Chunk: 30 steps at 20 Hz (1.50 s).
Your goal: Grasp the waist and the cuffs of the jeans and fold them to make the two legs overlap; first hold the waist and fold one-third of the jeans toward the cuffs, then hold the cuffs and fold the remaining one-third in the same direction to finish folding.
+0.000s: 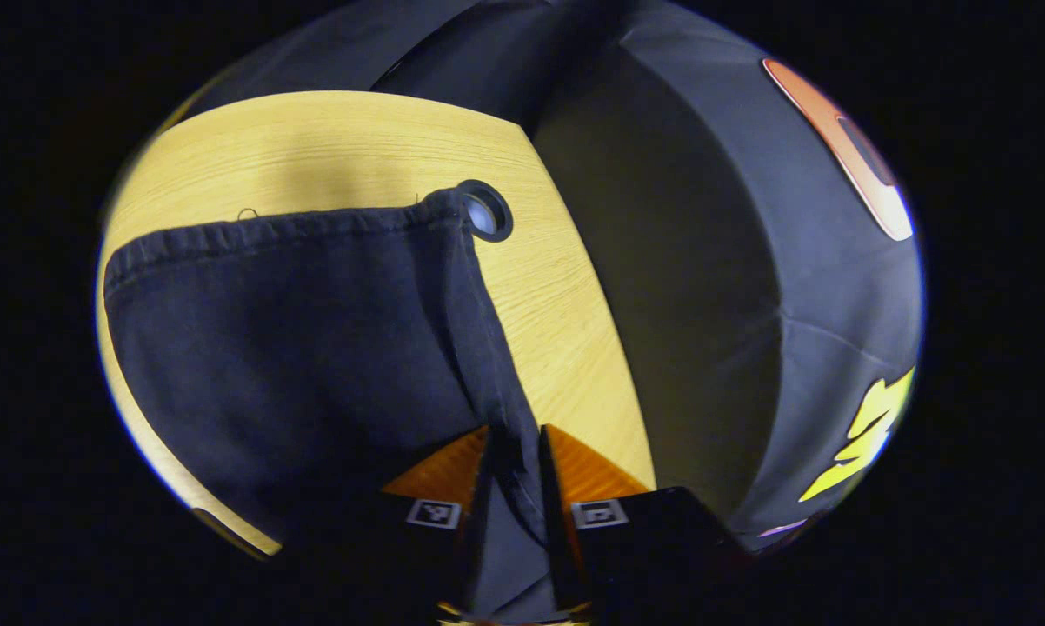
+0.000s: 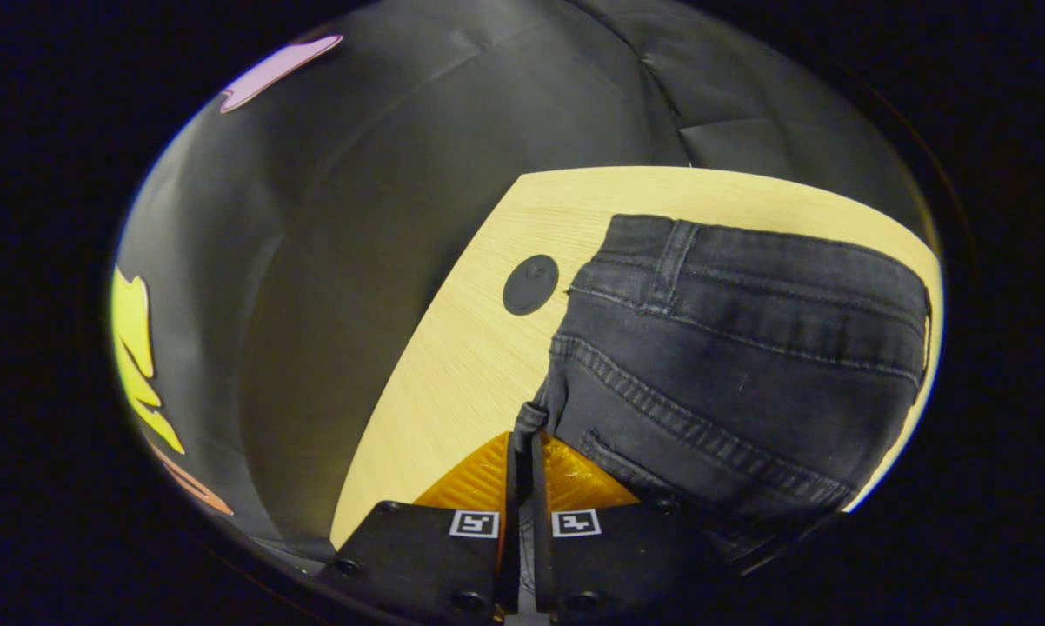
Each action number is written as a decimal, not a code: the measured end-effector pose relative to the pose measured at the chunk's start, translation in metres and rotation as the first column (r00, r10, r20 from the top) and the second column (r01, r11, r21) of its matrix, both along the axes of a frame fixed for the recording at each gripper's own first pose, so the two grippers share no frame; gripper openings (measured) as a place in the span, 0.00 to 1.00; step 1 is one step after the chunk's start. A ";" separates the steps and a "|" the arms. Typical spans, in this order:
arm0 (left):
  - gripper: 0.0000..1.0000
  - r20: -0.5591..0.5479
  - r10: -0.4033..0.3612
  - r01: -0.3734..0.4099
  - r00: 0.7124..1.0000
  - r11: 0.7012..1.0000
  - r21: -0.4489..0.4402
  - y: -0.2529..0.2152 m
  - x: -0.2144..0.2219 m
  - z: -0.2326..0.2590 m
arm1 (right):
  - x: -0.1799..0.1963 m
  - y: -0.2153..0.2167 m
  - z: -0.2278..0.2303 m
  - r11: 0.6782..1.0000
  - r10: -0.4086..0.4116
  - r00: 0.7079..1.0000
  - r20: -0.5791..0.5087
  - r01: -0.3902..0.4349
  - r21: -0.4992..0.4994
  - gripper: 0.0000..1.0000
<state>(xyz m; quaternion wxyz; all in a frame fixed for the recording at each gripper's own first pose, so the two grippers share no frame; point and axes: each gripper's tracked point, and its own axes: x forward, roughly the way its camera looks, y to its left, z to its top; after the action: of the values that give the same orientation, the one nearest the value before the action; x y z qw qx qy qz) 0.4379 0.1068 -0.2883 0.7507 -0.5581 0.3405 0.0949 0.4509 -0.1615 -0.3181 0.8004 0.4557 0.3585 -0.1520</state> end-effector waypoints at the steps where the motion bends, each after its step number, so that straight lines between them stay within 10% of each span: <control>1: 0.39 0.005 0.002 -0.002 1.000 1.000 0.012 -0.003 0.001 -0.002 | 0.002 0.005 0.003 1.000 -0.001 1.000 0.024 0.000 0.027 0.17; 2: 0.59 0.008 -0.005 0.005 1.000 1.000 0.031 -0.005 0.002 -0.004 | 0.005 0.008 0.010 0.999 0.002 0.999 0.043 -0.004 0.044 0.30; 7: 0.71 0.020 0.007 -0.011 1.000 0.980 0.196 0.007 0.001 0.006 | 0.010 0.021 0.034 0.996 0.085 0.992 0.095 -0.083 -0.016 0.82; 8: 1.00 0.054 0.005 -0.017 0.999 0.975 0.223 0.009 -0.001 0.019 | 0.009 0.019 0.043 0.995 0.094 0.988 0.121 -0.091 -0.032 0.88; 15: 0.99 0.299 -0.180 0.015 0.937 0.877 0.480 -0.003 -0.026 0.147 | -0.039 -0.037 0.128 0.964 0.098 0.966 0.238 -0.034 -0.263 0.96; 23: 0.98 0.462 -0.371 -0.078 0.805 0.706 0.704 -0.033 -0.088 0.270 | -0.099 -0.109 0.132 0.831 0.115 0.970 0.214 0.024 -0.556 0.98; 30: 0.98 0.498 -0.472 -0.203 0.728 0.545 0.814 -0.075 -0.163 0.339 | -0.117 -0.127 0.045 0.905 0.004 0.998 0.065 0.024 -0.425 0.99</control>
<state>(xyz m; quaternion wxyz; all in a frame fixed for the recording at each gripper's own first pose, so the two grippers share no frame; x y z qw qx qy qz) 0.2746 0.0322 0.0504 0.9945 -0.1007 0.0056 -0.0274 0.3342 -0.2884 -0.2727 0.8910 0.2766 0.2882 -0.2160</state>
